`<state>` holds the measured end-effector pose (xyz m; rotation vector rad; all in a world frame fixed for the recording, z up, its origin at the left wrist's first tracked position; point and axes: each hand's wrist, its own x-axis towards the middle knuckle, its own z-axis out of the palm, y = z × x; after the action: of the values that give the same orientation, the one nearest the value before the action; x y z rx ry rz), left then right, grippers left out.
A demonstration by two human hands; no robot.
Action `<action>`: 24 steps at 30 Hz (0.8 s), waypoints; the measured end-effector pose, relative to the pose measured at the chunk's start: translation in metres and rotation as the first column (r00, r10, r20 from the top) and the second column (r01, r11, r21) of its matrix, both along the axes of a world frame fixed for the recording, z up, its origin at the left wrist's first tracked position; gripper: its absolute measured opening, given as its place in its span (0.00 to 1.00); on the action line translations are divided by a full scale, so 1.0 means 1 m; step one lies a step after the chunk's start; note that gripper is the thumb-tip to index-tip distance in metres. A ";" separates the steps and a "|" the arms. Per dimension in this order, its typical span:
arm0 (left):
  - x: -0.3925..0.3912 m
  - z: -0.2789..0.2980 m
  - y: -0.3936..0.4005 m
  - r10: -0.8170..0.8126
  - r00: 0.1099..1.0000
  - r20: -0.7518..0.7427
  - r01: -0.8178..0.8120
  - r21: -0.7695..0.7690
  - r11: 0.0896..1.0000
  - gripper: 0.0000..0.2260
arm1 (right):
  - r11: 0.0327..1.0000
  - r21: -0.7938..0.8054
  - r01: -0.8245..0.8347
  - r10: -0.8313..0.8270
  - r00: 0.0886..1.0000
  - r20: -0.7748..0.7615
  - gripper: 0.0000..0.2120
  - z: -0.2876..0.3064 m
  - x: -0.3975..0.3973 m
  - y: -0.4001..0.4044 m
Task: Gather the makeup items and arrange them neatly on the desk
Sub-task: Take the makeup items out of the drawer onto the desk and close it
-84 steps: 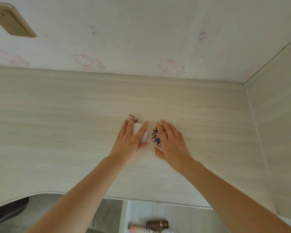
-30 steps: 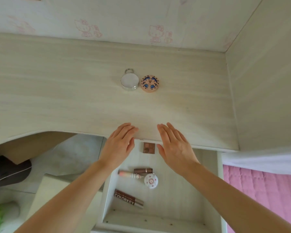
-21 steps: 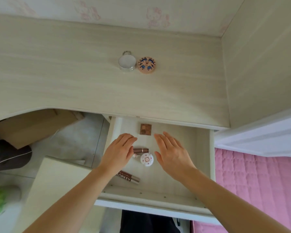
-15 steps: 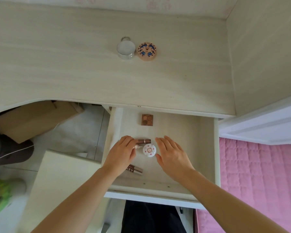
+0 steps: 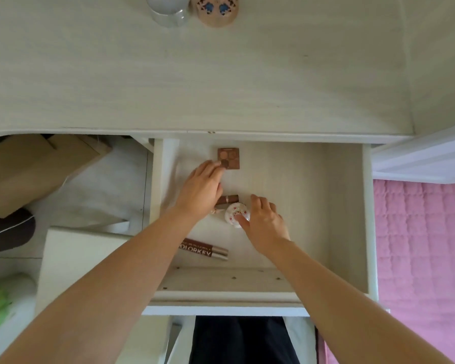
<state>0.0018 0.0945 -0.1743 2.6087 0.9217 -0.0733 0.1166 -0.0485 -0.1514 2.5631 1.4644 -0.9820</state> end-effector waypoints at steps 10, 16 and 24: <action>0.035 -0.026 0.023 0.043 0.995 -0.091 -0.044 -0.004 0.999 0.28 | 0.993 -0.007 0.114 -0.114 0.993 -0.033 0.25 -0.010 -0.014 0.003; 0.040 -0.019 0.021 0.084 0.993 -0.084 -0.083 0.024 0.996 0.29 | 0.965 -0.074 0.253 -0.263 0.944 -0.200 0.24 -0.005 -0.019 0.008; 0.047 -0.010 0.005 0.054 0.994 -0.096 -0.061 -0.075 0.995 0.21 | 0.900 -0.218 0.376 -0.434 0.800 -0.414 0.25 -0.007 -0.027 0.009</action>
<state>0.0486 0.0995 -0.1840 2.5241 1.0052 -0.2141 0.0900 -0.0396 -0.1584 2.7290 0.8564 -1.7711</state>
